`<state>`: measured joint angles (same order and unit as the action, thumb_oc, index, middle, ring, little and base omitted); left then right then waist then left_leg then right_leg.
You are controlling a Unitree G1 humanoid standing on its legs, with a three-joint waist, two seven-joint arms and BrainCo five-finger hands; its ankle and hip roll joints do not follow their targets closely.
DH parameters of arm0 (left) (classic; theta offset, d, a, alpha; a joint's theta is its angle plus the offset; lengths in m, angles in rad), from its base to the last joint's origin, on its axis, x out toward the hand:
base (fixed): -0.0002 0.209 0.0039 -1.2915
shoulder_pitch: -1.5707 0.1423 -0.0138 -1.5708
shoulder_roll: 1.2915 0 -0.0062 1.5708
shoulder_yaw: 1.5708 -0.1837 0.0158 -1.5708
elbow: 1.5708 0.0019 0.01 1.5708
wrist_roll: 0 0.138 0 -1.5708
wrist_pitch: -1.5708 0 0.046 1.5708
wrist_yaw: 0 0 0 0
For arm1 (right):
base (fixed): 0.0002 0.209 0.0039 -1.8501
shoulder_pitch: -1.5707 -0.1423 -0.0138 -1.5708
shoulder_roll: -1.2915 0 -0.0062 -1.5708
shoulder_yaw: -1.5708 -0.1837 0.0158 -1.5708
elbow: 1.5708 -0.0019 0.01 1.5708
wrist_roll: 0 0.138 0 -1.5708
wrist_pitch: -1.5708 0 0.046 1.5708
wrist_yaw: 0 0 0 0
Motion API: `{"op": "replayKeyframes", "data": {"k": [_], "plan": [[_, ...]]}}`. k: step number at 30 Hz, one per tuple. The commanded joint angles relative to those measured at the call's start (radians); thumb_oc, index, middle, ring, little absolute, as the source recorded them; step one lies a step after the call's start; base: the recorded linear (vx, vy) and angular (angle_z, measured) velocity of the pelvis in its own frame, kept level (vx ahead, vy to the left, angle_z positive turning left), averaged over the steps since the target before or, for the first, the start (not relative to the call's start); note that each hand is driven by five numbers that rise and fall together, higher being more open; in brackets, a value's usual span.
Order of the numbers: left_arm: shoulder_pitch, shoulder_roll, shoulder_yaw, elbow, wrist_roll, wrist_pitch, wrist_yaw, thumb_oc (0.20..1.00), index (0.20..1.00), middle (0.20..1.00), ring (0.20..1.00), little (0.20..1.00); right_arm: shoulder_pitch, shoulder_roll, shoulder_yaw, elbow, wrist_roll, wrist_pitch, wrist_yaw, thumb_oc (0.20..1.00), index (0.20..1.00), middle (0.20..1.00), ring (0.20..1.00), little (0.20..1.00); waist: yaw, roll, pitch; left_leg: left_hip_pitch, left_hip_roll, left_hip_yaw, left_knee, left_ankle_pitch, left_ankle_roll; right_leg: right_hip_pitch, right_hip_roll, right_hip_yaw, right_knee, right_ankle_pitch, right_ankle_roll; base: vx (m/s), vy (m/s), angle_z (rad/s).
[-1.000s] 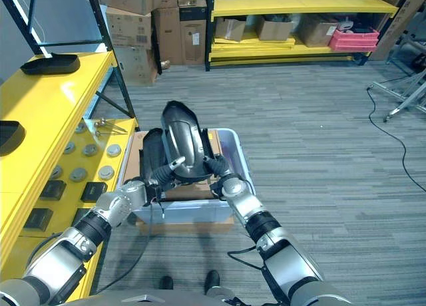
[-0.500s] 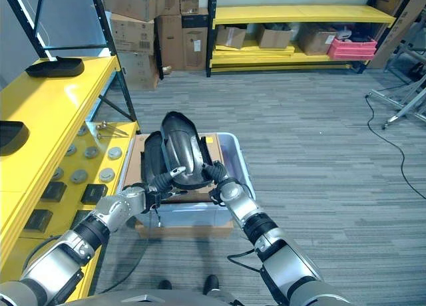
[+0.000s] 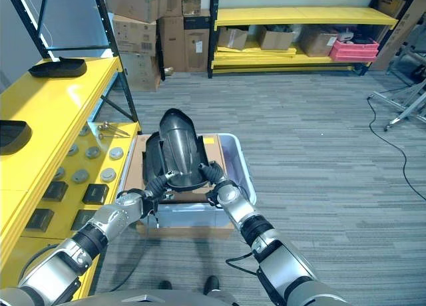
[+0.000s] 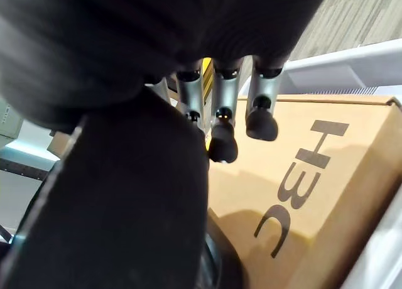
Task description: Move parts from the plastic box to the shelf.
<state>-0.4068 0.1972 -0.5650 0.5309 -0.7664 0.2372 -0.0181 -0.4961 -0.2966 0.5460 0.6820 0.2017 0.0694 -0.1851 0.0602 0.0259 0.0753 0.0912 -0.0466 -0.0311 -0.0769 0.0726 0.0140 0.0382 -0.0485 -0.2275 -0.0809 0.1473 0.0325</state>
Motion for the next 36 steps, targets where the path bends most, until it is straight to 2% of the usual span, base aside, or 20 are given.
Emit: {"op": "replayKeyframes", "data": {"k": [1, 5, 11, 12, 14, 15, 16, 17, 19, 20, 21, 22, 24, 27, 28, 30, 33, 34, 35, 36], "plan": [[-0.148, -0.129, 0.031, -0.074, -0.017, -0.289, -0.033, 0.2, 0.2, 0.2, 0.2, 0.2, -0.019, 0.098, 0.029, 0.051, 0.087, -0.074, 0.022, 1.0, 1.0, 1.0, 1.0, 1.0, 0.046, -0.025, -0.044, -0.019, 0.0, -0.042, -0.005, -0.05, 0.004, 0.05, -0.102, 0.043, 0.041, -0.089, 0.109, 0.0, 0.0, 0.0], [-0.153, -0.118, 0.051, -0.108, 0.016, -0.314, 0.038, 0.2, 0.2, 0.2, 0.2, 0.2, -0.014, 0.098, 0.018, 0.029, 0.121, -0.065, -0.001, 1.0, 1.0, 1.0, 1.0, 1.0, 0.048, -0.026, -0.042, -0.017, -0.002, -0.046, -0.007, -0.049, 0.004, 0.053, -0.102, 0.042, 0.04, -0.088, 0.107, 0.0, 0.0, 0.0], [-0.145, -0.107, 0.082, -0.107, 0.042, -0.339, 0.071, 0.2, 0.2, 0.2, 0.2, 0.2, -0.006, 0.098, -0.013, 0.019, 0.174, -0.058, -0.055, 1.0, 1.0, 1.0, 1.0, 1.0, 0.051, -0.025, -0.044, -0.015, -0.004, -0.05, -0.01, -0.047, 0.006, 0.055, -0.105, 0.04, 0.038, -0.087, 0.107, 0.0, 0.0, 0.0], [-0.141, -0.096, 0.096, -0.108, 0.076, -0.363, 0.093, 0.2, 0.2, 0.2, 0.2, 0.2, -0.001, 0.097, -0.039, 0.008, 0.199, -0.071, -0.098, 1.0, 1.0, 1.0, 1.0, 1.0, 0.051, -0.023, -0.044, -0.017, -0.008, -0.052, -0.01, -0.046, 0.008, 0.052, -0.108, 0.039, 0.037, -0.085, 0.11, 0.0, 0.0, 0.0], [-0.138, -0.086, 0.106, -0.118, 0.084, -0.37, 0.109, 0.2, 0.2, 0.2, 0.2, 0.2, -0.004, 0.093, -0.058, -0.014, 0.192, -0.071, -0.124, 1.0, 1.0, 1.0, 1.0, 1.0, 0.053, -0.022, -0.044, -0.018, -0.011, -0.055, -0.01, -0.046, 0.01, 0.052, -0.11, 0.038, 0.036, -0.083, 0.111, 0.0, 0.0, 0.0], [-0.13, -0.07, 0.12, -0.131, 0.095, -0.377, 0.119, 0.2, 0.2, 0.2, 0.2, 0.2, -0.002, 0.088, -0.075, -0.047, 0.182, -0.06, -0.148, 1.0, 1.0, 1.0, 1.0, 1.0, 0.054, -0.021, -0.045, -0.019, -0.014, -0.058, -0.01, -0.045, 0.012, 0.051, -0.113, 0.038, 0.036, -0.082, 0.113, 0.0, 0.0, 0.0], [-0.093, -0.029, 0.161, -0.176, 0.128, -0.388, 0.128, 0.2, 0.2, 0.2, 0.2, 0.2, 0.038, 0.06, -0.11, -0.137, 0.154, -0.021, -0.187, 1.0, 1.0, 1.0, 1.0, 1.0, 0.055, -0.018, -0.044, -0.026, -0.02, -0.062, -0.01, -0.043, 0.017, 0.044, -0.119, 0.036, 0.042, -0.081, 0.118, 0.0, 0.0, 0.0], [-0.083, -0.021, 0.171, -0.188, 0.131, -0.386, 0.129, 0.2, 0.2, 0.2, 0.2, 0.2, 0.052, 0.052, -0.119, -0.156, 0.147, -0.011, -0.189, 1.0, 1.0, 1.0, 1.0, 1.0, 0.054, -0.018, -0.044, -0.027, -0.021, -0.062, -0.01, -0.043, 0.019, 0.043, -0.119, 0.036, 0.044, -0.082, 0.119, -0.03, 0.013, -0.04], [-0.018, 0.032, 0.236, -0.257, 0.151, -0.396, 0.117, 0.2, 0.2, 0.2, 0.2, 0.2, 0.157, 0.005, -0.172, -0.252, 0.105, 0.046, -0.172, 1.0, 1.0, 1.0, 1.0, 1.0, 0.044, -0.016, -0.04, -0.034, -0.026, -0.061, -0.01, -0.043, 0.026, 0.029, -0.125, 0.04, 0.061, -0.086, 0.125, -0.03, -0.002, -0.04], [0.033, 0.066, 0.284, -0.32, 0.159, -0.392, 0.107, 0.2, 0.2, 0.2, 0.2, 0.2, 0.26, -0.028, -0.221, -0.298, 0.066, 0.054, -0.138, 1.0, 1.0, 1.0, 1.0, 1.0, 0.032, -0.015, -0.036, -0.039, -0.029, -0.061, -0.01, -0.044, 0.033, 0.019, -0.125, 0.05, 0.074, -0.09, 0.128, -0.03, -0.008, -0.04], [0.034, 0.066, 0.283, -0.322, 0.159, -0.392, 0.108, 0.2, 0.2, 0.2, 0.2, 0.2, 0.262, -0.028, -0.221, -0.299, 0.066, 0.054, -0.138, 1.0, 1.0, 1.0, 1.0, 1.0, 0.032, -0.015, -0.037, -0.039, -0.029, -0.061, -0.01, -0.044, 0.033, 0.019, -0.125, 0.05, 0.075, -0.09, 0.128, -0.04, -0.026, -0.02], [0.071, 0.093, 0.322, -0.372, 0.17, -0.392, 0.108, 0.2, 0.2, 0.2, 0.2, 0.2, 0.343, -0.046, -0.266, -0.305, 0.081, 0.067, -0.109, 1.0, 1.0, 1.0, 1.0, 1.0, 0.015, -0.013, -0.032, -0.043, -0.03, -0.065, -0.01, -0.043, 0.038, 0.008, -0.118, 0.069, 0.091, -0.094, 0.128, -0.04, -0.04, -0.02], [0.118, 0.133, 0.379, -0.418, 0.155, -0.408, 0.104, 0.2, 0.2, 0.2, 0.2, 0.2, 0.47, -0.055, -0.362, -0.246, 0.042, 0.063, -0.039, 1.0, 1.0, 1.0, 1.0, 1.0, -0.034, -0.012, -0.028, -0.046, -0.033, -0.101, -0.01, -0.04, 0.044, -0.008, -0.073, 0.153, 0.12, -0.115, 0.111, -0.04, -0.055, 0.03], [0.142, 0.15, 0.413, -0.44, 0.146, -0.426, 0.111, 0.2, 0.2, 0.2, 0.2, 0.2, 0.546, -0.058, -0.408, -0.163, 0.02, 0.037, 0.006, 1.0, 1.0, 1.0, 1.0, 1.0, -0.068, -0.016, -0.026, -0.049, -0.034, -0.126, -0.01, -0.033, 0.04, -0.011, -0.039, 0.204, 0.128, -0.123, 0.099, 0.0, -0.058, 0.7], [0.155, 0.157, 0.442, -0.452, 0.153, -0.445, 0.121, 0.2, 0.2, 0.2, 0.2, 0.2, 0.582, -0.056, -0.417, -0.098, 0.013, 0.031, 0.034, 1.0, 1.0, 1.0, 1.0, 1.0, -0.075, -0.022, -0.024, -0.054, -0.033, -0.14, -0.01, -0.026, 0.035, -0.013, -0.016, 0.221, 0.124, -0.122, 0.09, -0.05, -0.168, 0.79], [0.188, 0.179, 0.521, -0.503, 0.149, -0.471, 0.164, 0.2, 0.2, 0.2, 0.2, 0.2, 0.614, -0.06, -0.35, -0.009, -0.123, 0.044, 0.098, 1.0, 1.0, 1.0, 1.0, 1.0, -0.062, -0.031, -0.021, -0.083, -0.014, -0.183, -0.01, 0.009, 0.01, -0.018, 0.024, 0.23, 0.103, -0.121, 0.064, -0.1, -0.165, 0.84], [0.239, 0.193, 0.583, -0.558, 0.168, -0.46, 0.175, 0.2, 0.2, 0.2, 0.2, 0.2, 0.611, -0.068, -0.306, 0.093, -0.167, 0.046, 0.077, 1.0, 1.0, 1.0, 1.0, 1.0, -0.017, -0.035, -0.008, -0.108, 0.002, -0.179, -0.01, 0.024, -0.012, 0.004, 0.029, 0.177, 0.078, -0.131, 0.057, -0.02, -0.033, 0.65], [0.269, 0.197, 0.616, -0.579, 0.181, -0.446, 0.159, 0.2, 0.2, 0.2, 0.2, 0.2, 0.625, -0.062, -0.312, 0.142, -0.215, 0.04, 0.087, 1.0, 1.0, 1.0, 1.0, 1.0, -0.001, -0.032, 0.009, -0.149, 0.033, -0.066, -0.01, 0.043, -0.033, 0.029, 0.01, 0.068, 0.069, -0.142, 0.062, -0.06, 0.127, 1.05], [0.274, 0.195, 0.621, -0.576, 0.192, -0.444, 0.152, 0.2, 0.2, 0.2, 0.2, 0.2, 0.638, -0.06, -0.316, 0.142, -0.221, 0.048, 0.086, 1.0, 1.0, 1.0, 1.0, 1.0, -0.001, -0.03, 0.012, -0.17, 0.047, -0.014, -0.01, 0.053, -0.042, 0.03, 0.003, 0.025, 0.066, -0.14, 0.064, -0.08, 0.219, 2.74], [0.285, 0.195, 0.624, -0.571, 0.223, -0.442, 0.129, 0.2, 0.2, 0.2, 0.2, 0.2, 0.665, -0.051, -0.325, 0.149, -0.174, 0.062, 0.046, 1.0, 1.0, 1.0, 1.0, 1.0, -0.005, -0.026, 0.024, -0.196, 0.081, 0.12, -0.006, 0.071, -0.06, 0.046, -0.02, -0.08, 0.062, -0.142, 0.072, -0.05, 0.197, 3.27]]}}
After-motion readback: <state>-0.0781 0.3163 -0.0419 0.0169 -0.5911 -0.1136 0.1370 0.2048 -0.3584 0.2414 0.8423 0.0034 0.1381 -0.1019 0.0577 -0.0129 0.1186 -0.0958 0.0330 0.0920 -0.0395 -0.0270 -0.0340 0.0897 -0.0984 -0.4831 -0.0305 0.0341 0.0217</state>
